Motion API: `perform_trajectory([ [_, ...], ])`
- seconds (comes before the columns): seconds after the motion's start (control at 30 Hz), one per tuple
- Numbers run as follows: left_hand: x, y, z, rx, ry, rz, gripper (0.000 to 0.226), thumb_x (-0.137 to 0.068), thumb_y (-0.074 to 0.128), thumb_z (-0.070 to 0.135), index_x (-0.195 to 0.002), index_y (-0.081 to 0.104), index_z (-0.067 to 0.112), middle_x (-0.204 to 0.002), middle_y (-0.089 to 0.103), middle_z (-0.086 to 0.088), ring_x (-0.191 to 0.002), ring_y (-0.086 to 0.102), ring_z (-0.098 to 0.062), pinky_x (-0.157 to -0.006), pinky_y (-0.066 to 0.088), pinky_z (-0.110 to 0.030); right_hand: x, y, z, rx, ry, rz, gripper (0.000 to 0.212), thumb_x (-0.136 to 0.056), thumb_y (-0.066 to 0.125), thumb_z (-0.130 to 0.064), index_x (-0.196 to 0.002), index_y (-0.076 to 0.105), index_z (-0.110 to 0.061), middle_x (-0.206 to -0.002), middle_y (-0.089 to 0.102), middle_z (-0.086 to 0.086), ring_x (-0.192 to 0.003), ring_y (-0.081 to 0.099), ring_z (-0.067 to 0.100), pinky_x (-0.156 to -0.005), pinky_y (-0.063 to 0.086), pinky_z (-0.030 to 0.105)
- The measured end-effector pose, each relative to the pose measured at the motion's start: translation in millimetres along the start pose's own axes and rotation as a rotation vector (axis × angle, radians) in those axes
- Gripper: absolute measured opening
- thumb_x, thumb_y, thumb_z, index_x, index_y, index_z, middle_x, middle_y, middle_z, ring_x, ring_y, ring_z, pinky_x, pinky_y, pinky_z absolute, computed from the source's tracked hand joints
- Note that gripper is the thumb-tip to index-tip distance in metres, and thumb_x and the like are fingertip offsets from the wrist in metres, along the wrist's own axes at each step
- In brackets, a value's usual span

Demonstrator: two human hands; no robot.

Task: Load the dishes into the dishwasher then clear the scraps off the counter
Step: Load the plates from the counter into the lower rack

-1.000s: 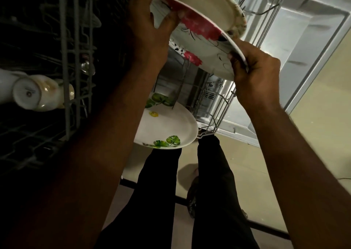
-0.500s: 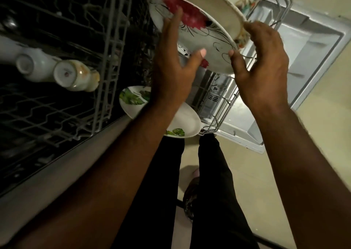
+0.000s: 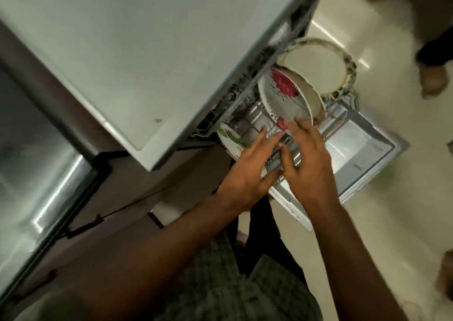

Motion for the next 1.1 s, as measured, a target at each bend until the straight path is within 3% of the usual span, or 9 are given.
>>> perform_trajectory([
  [0.07,16,-13,13,-0.036,0.003,0.026,0.080,-0.098,0.065,0.016,-0.166,0.023,0.021,-0.174,0.013,-0.007,-0.161,0.007,-0.014,-0.128,0.021,-0.034,12,-1,-27,0.015,-0.048,-0.063,0.051,-0.104,0.059,-0.017,-0.153,0.050,-0.013,-0.161,0.043,0.007,-0.148,0.043,0.023,-0.119,0.041,0.047],
  [0.2,51,-42,34,-0.135,0.026,0.097,0.085,-0.098,0.065,0.020,-0.167,0.016,0.017,-0.175,0.011,-0.007,-0.162,0.008,-0.019,-0.129,0.022,-0.046,27,-9,-71,0.033,-0.158,-0.127,0.054,-0.105,0.059,-0.017,-0.157,0.044,-0.015,-0.162,0.042,0.005,-0.148,0.041,0.021,-0.120,0.039,0.050],
  [0.4,110,-94,50,-0.272,0.093,0.316,0.090,-0.088,0.069,0.014,-0.163,0.021,0.000,-0.172,0.016,-0.019,-0.162,0.008,-0.028,-0.130,0.016,-0.046,35,-4,-139,0.100,-0.391,-0.250,0.056,-0.107,0.057,-0.023,-0.160,0.039,-0.018,-0.166,0.038,0.000,-0.154,0.032,0.016,-0.124,0.031,0.041],
  [0.57,156,-135,44,-0.284,0.019,0.485,0.085,-0.095,0.059,0.021,-0.165,0.012,0.006,-0.174,0.007,-0.013,-0.162,0.000,-0.020,-0.132,0.009,-0.041,42,22,-204,0.121,-0.578,-0.312,0.055,-0.109,0.051,-0.031,-0.160,0.038,-0.015,-0.164,0.042,0.003,-0.151,0.036,0.016,-0.122,0.032,0.035],
  [0.73,204,-172,13,-0.245,-0.083,0.582,0.086,-0.099,0.060,0.026,-0.167,0.009,0.012,-0.175,0.001,-0.007,-0.161,-0.008,-0.013,-0.132,0.006,-0.038,57,69,-256,0.132,-0.657,-0.415,0.061,-0.107,0.055,-0.029,-0.163,0.033,-0.019,-0.167,0.035,-0.002,-0.150,0.024,0.001,-0.122,0.024,0.026],
  [0.83,242,-196,-13,-0.281,-0.080,0.673,0.087,-0.095,0.059,0.024,-0.166,0.012,0.007,-0.174,0.007,-0.011,-0.162,-0.004,-0.016,-0.132,0.009,-0.038,75,109,-294,0.134,-0.747,-0.480,0.059,-0.108,0.051,-0.032,-0.163,0.034,-0.017,-0.167,0.035,-0.002,-0.154,0.027,0.007,-0.126,0.025,0.031],
  [1.0,322,-229,-61,-0.277,-0.127,0.787,0.093,-0.088,0.067,0.016,-0.163,0.015,-0.001,-0.173,0.013,-0.017,-0.162,0.002,-0.022,-0.132,0.008,-0.037,115,180,-351,0.153,-0.848,-0.607,0.063,-0.103,0.062,-0.018,-0.161,0.038,-0.016,-0.166,0.037,-0.002,-0.154,0.029,0.008,-0.127,0.029,0.034],
  [1.1,364,-238,-91,-0.268,-0.166,0.841,0.089,-0.089,0.068,0.013,-0.161,0.020,-0.004,-0.171,0.019,-0.020,-0.161,0.009,-0.026,-0.131,0.011,-0.038,140,220,-375,0.192,-0.909,-0.672,0.065,-0.101,0.066,-0.019,-0.160,0.040,-0.017,-0.165,0.038,0.000,-0.152,0.032,0.012,-0.125,0.030,0.034],
])
Point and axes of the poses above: each hand's wrist, its own x-axis away from the middle knuckle, its own y-axis out of the palm, z = x × y, the point moved 6 cm from there along -x, towards the middle knuckle
